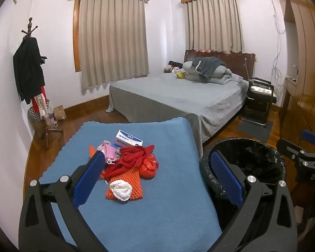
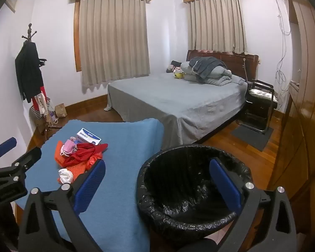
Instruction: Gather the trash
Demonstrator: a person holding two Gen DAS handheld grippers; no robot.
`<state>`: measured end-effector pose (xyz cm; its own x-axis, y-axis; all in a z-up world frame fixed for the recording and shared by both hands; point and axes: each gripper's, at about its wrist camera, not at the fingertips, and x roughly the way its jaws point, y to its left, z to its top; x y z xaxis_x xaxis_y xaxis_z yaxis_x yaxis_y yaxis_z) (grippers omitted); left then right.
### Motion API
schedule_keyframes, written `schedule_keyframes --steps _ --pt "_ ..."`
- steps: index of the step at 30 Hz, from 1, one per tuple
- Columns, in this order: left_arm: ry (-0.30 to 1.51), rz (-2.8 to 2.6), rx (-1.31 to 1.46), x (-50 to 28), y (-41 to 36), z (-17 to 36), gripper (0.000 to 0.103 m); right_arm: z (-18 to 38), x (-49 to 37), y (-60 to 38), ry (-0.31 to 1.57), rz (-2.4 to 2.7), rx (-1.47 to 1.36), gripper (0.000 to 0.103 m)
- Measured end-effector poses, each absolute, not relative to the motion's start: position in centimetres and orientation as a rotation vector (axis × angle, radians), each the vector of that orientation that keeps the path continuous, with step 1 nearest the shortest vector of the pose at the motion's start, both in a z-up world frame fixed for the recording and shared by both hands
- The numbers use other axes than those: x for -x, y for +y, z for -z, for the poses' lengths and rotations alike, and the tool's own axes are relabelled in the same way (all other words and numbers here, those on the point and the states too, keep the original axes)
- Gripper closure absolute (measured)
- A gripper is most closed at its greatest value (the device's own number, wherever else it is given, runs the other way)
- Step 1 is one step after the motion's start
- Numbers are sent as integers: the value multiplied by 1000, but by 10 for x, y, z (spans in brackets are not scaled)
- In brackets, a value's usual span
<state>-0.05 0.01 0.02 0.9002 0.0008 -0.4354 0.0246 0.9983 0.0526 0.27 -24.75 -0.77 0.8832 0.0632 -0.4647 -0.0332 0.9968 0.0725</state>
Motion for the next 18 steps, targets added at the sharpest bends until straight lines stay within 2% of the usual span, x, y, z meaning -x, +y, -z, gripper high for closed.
schedule_keyframes --steps 18 --pt "449 13 -53 0 4 -2 5 8 -3 -246 490 -51 -64 6"
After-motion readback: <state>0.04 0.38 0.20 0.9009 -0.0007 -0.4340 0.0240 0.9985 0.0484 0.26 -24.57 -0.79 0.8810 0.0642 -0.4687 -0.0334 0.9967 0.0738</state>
